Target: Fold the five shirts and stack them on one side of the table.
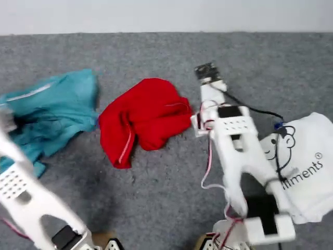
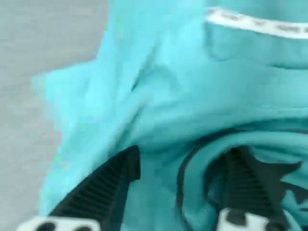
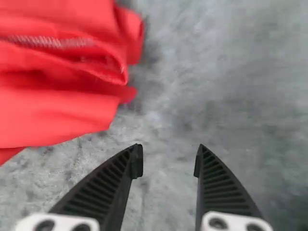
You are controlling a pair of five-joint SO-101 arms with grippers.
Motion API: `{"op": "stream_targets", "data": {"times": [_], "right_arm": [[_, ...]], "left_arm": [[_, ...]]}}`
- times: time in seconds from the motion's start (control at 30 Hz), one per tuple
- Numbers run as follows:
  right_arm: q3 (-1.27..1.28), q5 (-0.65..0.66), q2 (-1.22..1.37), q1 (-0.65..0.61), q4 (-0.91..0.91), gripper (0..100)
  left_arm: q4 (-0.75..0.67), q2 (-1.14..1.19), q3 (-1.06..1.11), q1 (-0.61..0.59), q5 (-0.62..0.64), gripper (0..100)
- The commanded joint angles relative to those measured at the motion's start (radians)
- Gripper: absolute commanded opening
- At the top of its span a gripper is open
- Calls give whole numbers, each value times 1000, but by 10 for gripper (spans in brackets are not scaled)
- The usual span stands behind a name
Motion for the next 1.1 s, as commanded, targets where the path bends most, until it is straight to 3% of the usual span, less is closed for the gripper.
{"op": "stream_targets", "data": {"times": [0.0,0.2,0.43,0.77,1.07], "right_arm": [[-64,-11,137,-56,-53,183],[-229,-11,286,-136,4,183],[-384,-3,289,-133,183,183],[-408,-3,288,-179,194,183],[-463,-2,289,-211,183,183]], "left_arm": [[153,-15,-248,-51,25,276],[446,-21,-518,8,25,276],[451,-68,-654,163,32,276],[451,-106,-633,559,32,276],[451,-107,-259,842,41,275]]}}
